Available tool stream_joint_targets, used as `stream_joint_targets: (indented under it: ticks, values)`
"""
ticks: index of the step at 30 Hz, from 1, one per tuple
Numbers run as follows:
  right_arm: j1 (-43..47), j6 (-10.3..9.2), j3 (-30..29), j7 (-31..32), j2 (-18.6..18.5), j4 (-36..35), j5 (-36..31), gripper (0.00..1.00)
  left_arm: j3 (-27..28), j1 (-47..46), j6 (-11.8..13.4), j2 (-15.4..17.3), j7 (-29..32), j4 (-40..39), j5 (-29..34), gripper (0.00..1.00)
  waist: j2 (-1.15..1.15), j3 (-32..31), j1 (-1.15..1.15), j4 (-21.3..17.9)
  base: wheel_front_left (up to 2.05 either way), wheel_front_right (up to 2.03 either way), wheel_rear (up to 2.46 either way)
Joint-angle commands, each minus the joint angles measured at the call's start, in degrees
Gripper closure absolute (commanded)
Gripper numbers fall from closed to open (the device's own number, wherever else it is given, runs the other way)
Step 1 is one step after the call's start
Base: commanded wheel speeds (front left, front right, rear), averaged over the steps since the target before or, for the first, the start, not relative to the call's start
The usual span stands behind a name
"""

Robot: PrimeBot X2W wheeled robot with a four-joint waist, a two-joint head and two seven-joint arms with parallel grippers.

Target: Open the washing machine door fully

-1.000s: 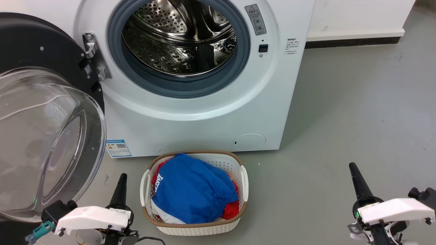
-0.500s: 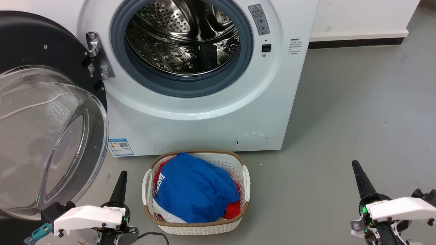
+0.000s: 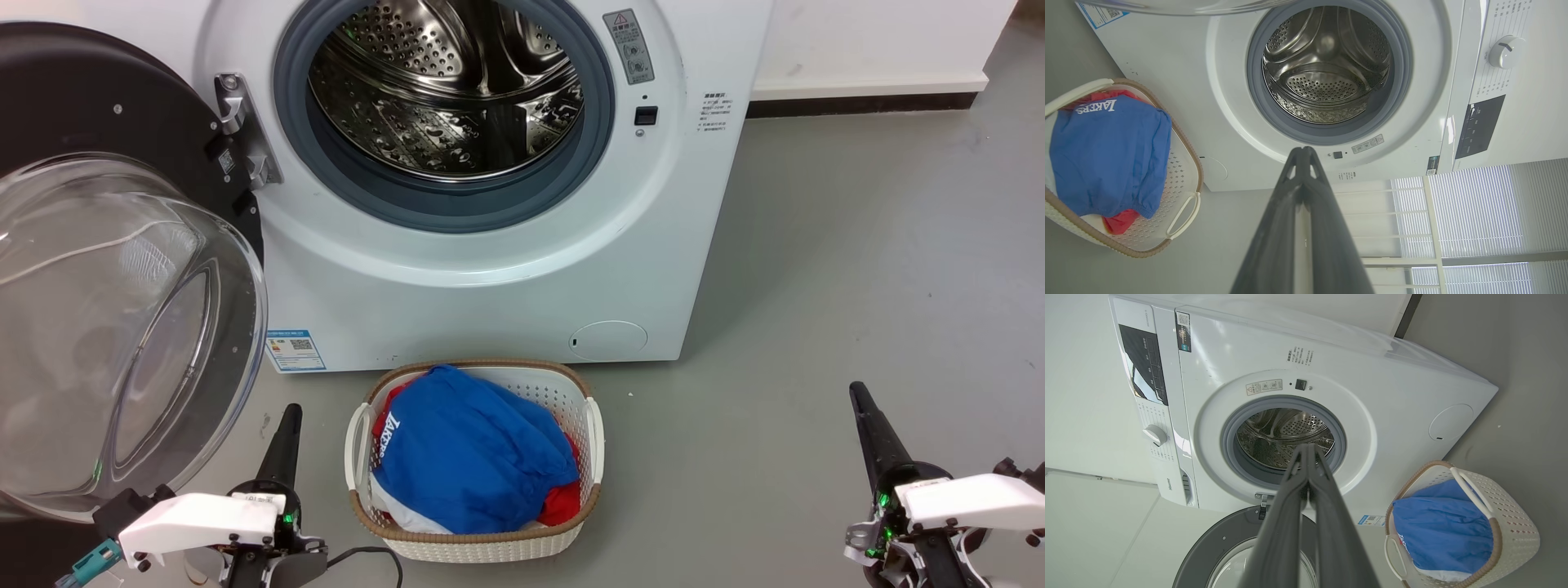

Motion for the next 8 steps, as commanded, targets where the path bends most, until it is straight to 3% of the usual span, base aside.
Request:
stream_joint_targets:
  ticks: [1, 8]
  values:
    - [-1.3, 0.00, -0.2, 0.2, -0.2, -0.3, 1.2, 1.00, 0.3, -1.1, -0.2, -0.2, 0.4, -0.5, -1.0, 1.00, 0.00, 0.0, 0.00, 0.0, 0.00, 0.00, 0.00]
    - [-1.5, 0.00, -0.7, 1.0, -0.1, -0.2, 5.3, 1.00, 1.3, -1.2, -0.9, -0.6, 1.4, -0.6, -4.4, 1.00, 0.00, 0.0, 0.00, 0.4, 0.00, 0.00, 0.00]
